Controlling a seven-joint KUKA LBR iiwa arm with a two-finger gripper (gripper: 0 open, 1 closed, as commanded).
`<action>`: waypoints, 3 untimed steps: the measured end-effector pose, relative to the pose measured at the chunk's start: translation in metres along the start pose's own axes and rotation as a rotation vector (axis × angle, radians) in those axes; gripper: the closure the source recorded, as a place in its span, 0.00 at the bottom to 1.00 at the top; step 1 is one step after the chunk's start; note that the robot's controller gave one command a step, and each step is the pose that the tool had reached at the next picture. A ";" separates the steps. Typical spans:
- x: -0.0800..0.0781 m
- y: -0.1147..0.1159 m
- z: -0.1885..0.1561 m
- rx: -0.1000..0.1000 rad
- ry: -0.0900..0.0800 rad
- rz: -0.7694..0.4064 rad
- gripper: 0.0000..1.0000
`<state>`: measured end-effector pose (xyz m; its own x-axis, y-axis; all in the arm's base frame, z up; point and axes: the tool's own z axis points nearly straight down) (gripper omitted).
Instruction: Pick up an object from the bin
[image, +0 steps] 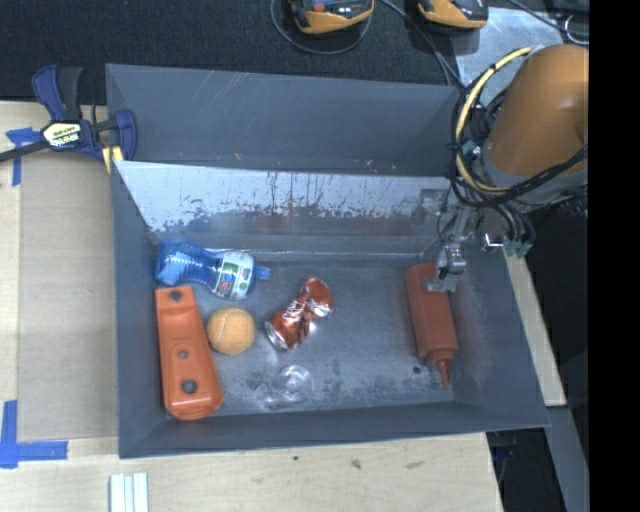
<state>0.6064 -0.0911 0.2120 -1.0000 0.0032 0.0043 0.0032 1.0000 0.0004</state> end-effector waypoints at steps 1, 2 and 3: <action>-0.001 0.000 -0.005 0.001 -0.009 -0.002 0.00; -0.003 0.003 0.078 -0.001 0.003 -0.070 0.00; 0.002 0.002 0.122 0.000 -0.008 0.143 0.00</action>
Offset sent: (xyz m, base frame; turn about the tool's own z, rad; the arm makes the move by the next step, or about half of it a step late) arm 0.0042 0.0029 -0.0747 -0.0707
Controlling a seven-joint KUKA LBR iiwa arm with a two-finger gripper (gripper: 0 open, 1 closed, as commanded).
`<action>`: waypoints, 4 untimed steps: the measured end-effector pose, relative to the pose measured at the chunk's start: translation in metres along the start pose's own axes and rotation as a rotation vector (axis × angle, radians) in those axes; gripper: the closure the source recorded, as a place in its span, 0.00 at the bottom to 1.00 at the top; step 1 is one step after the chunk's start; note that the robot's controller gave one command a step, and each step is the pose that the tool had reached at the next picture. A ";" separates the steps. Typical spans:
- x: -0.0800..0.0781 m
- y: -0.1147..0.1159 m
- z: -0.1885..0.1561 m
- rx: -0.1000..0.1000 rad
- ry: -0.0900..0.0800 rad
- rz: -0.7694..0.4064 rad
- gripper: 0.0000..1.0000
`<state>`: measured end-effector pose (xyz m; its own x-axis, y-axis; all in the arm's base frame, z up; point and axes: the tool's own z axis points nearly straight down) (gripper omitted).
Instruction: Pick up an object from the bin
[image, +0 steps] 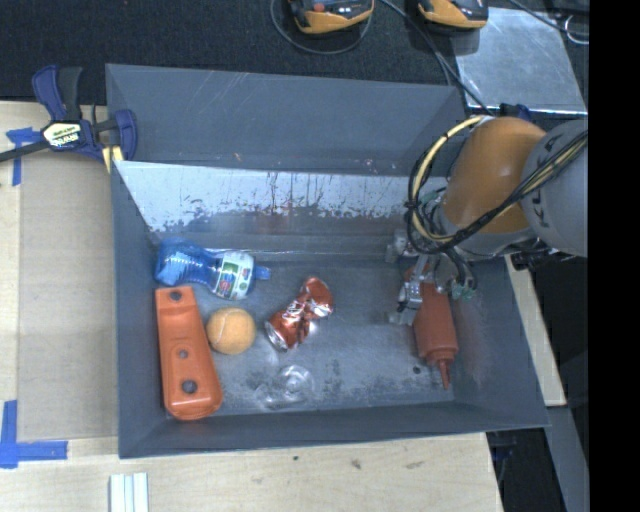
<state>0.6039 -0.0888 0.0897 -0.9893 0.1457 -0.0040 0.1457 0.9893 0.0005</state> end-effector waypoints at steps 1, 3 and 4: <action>-0.013 0.031 0.016 -0.002 0.007 -0.148 0.00; -0.007 0.075 0.019 0.000 0.005 -0.090 0.00; 0.011 0.129 0.019 -0.003 -0.005 -0.162 0.00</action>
Offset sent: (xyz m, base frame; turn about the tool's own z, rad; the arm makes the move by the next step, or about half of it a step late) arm 0.0115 0.0563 -0.0197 -0.1523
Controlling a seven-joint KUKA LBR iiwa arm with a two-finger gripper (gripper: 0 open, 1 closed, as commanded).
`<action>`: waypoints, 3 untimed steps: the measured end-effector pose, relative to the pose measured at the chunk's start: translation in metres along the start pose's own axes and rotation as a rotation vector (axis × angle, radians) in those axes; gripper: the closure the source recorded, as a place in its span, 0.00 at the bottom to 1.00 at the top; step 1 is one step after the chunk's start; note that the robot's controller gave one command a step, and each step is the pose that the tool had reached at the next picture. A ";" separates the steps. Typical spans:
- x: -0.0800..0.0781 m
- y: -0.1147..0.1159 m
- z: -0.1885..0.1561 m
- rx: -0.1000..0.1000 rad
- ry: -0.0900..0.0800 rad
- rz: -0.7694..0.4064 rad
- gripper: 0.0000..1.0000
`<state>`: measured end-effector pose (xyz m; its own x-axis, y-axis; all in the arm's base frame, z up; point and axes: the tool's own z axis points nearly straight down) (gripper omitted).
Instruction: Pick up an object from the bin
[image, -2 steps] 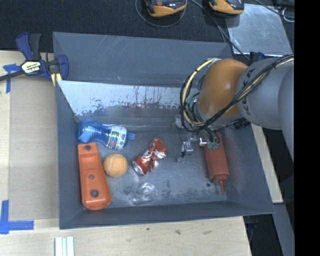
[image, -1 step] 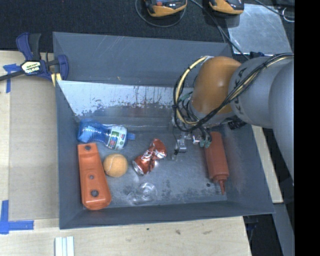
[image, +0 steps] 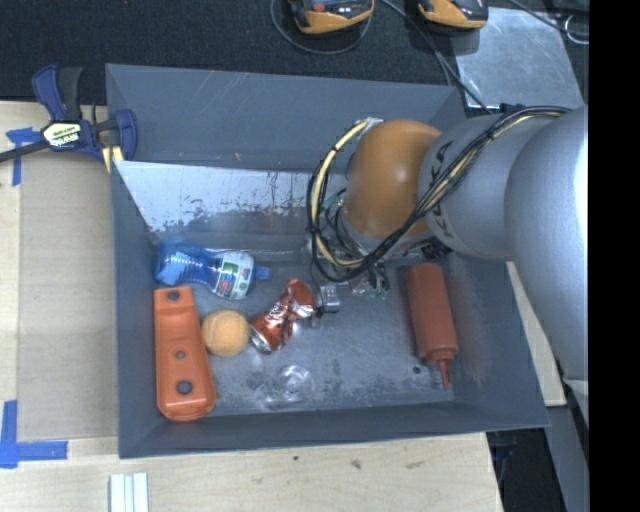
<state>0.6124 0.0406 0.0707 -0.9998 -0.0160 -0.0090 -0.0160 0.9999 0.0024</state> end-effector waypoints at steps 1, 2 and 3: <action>0.001 0.007 0.000 0.003 0.003 0.039 0.00; 0.034 0.061 0.000 -0.002 -0.002 -0.123 0.00; 0.073 0.062 -0.008 0.003 -0.001 -0.040 1.00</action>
Offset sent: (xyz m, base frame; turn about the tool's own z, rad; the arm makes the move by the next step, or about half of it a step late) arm -0.0352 0.0579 -0.0007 -0.1184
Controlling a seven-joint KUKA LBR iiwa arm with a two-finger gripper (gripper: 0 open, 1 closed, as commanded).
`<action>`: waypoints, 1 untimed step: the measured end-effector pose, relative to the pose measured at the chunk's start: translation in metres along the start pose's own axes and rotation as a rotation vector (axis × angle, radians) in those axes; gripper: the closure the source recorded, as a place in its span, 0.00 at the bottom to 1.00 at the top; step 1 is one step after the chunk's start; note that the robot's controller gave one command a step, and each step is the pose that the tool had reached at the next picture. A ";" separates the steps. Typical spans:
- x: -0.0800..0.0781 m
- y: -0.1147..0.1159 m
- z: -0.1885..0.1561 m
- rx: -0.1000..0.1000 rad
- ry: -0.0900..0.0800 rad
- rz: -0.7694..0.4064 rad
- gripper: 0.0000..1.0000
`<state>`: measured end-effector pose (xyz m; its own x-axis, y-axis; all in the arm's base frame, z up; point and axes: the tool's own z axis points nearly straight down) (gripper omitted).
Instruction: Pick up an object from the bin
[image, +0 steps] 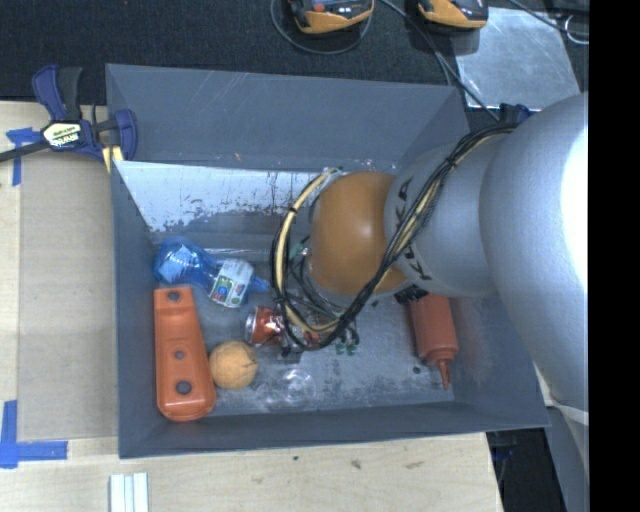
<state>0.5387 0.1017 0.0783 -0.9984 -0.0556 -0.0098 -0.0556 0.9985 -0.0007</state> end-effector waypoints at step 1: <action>0.000 0.000 0.000 0.000 0.000 -0.001 1.00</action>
Offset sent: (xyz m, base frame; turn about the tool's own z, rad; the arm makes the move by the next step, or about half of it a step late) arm 0.0110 -0.0077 0.0920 -0.0232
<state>0.5387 0.1018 0.0784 -0.9984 -0.0564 -0.0098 -0.0564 0.9984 -0.0007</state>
